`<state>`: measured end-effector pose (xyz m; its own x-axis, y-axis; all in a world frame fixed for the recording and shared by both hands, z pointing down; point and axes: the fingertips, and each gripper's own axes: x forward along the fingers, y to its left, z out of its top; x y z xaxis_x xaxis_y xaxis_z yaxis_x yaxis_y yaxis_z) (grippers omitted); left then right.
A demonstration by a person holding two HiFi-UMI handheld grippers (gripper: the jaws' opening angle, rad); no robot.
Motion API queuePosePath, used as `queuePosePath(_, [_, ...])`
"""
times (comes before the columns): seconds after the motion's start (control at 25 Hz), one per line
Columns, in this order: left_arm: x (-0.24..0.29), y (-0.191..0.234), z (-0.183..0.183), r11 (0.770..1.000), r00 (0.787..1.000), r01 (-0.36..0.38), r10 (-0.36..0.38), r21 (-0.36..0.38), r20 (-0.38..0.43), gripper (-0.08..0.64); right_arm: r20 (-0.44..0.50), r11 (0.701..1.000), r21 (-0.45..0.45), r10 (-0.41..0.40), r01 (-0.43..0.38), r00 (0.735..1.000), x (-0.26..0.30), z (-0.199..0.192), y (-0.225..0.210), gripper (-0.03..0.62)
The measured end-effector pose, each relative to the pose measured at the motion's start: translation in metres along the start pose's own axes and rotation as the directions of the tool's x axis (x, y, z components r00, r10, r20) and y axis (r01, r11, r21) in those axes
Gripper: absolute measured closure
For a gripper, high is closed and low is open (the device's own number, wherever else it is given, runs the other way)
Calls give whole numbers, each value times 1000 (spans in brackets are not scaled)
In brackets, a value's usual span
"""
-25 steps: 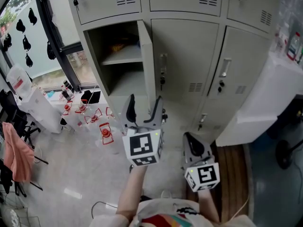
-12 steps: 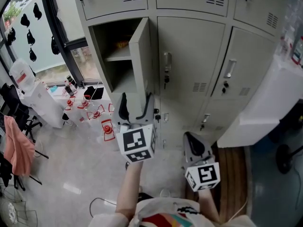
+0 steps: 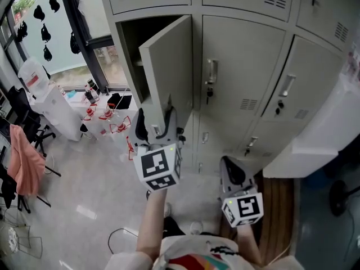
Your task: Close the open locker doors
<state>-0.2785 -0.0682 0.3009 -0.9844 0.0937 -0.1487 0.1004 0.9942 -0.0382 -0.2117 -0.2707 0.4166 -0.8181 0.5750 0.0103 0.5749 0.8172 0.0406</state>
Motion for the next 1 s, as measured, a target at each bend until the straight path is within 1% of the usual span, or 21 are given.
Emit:
queuePosePath(0.08, [1, 10, -2, 1000, 1000, -27, 27, -10, 4, 238, -2, 1000, 2, 8, -8, 1000, 7, -1, 1, 587])
queuePosePath(0.28, [5, 40, -8, 997, 997, -81, 80, -17, -14, 238, -10, 999, -7, 42, -42, 999, 24, -1, 13, 586])
queuePosePath(0.4, [9, 57, -10, 993, 994, -108, 108, -36, -18, 238, -16, 998, -4, 66, -66, 998, 34, -2, 23, 586])
queuePosePath(0.72, [27, 93, -15, 988, 988, -152, 151, -34, -35, 238, -26, 997, 0, 79, -79, 997, 66, 2, 30, 587])
queuePosePath(0.88, [39, 110, -18, 986, 986, -163, 162, -30, -45, 238, -28, 996, 2, 92, -92, 995, 83, 2, 36, 586])
queuePosePath(1.0, [49, 121, -19, 985, 985, -169, 168, -27, -43, 238, -46, 996, 6, 92, -92, 995, 96, -4, 38, 586])
